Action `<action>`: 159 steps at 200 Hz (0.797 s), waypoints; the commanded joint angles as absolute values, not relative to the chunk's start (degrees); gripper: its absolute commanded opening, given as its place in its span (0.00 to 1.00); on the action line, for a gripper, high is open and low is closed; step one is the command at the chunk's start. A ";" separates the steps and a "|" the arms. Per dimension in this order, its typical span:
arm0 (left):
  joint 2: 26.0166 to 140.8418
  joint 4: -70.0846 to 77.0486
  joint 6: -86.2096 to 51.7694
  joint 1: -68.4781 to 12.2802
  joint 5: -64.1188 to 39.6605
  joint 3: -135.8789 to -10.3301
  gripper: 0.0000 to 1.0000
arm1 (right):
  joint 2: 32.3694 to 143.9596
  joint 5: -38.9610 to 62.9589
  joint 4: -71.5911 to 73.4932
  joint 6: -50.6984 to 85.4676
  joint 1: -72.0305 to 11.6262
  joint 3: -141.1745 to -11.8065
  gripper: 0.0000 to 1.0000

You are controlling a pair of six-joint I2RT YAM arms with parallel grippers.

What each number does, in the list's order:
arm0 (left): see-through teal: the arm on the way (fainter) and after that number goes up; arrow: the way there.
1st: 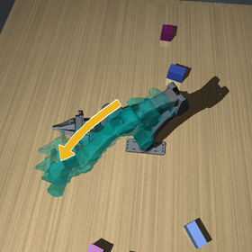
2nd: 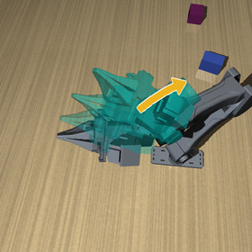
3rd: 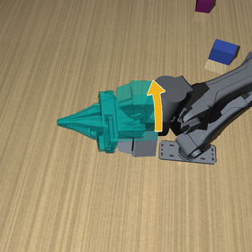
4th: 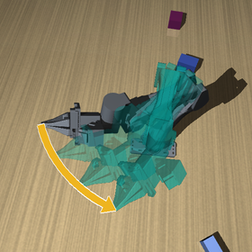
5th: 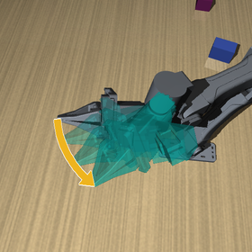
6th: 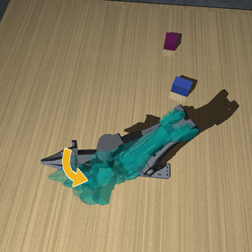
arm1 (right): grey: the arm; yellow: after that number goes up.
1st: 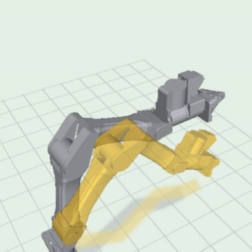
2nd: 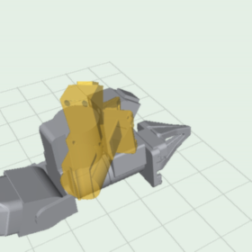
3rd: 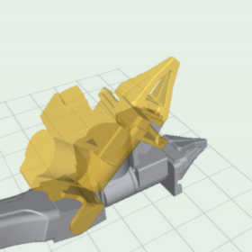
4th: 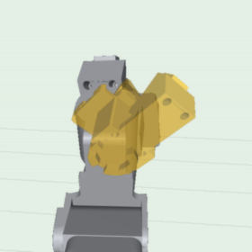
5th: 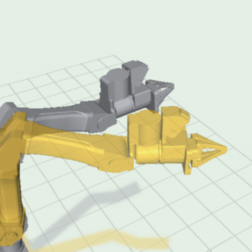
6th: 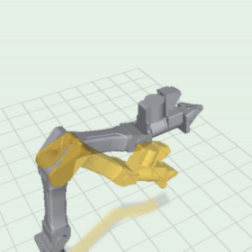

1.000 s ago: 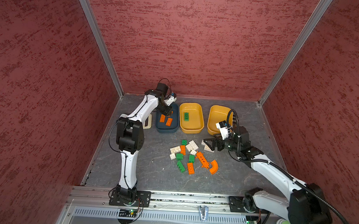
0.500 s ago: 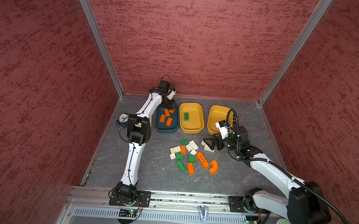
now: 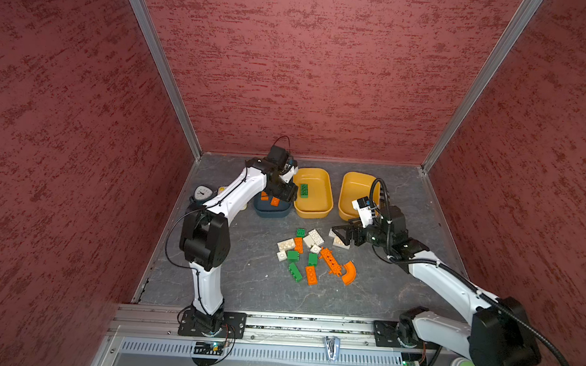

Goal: Sort the legos into containers by color
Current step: Place the lego in the container, then pick up the lego from the center of the table.

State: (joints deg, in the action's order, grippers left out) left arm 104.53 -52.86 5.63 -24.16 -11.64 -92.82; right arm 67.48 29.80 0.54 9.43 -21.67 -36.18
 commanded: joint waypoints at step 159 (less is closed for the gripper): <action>101.89 -43.64 17.40 -33.14 -7.54 -66.75 0.67 | 63.81 30.76 0.79 8.49 -22.08 -33.63 0.99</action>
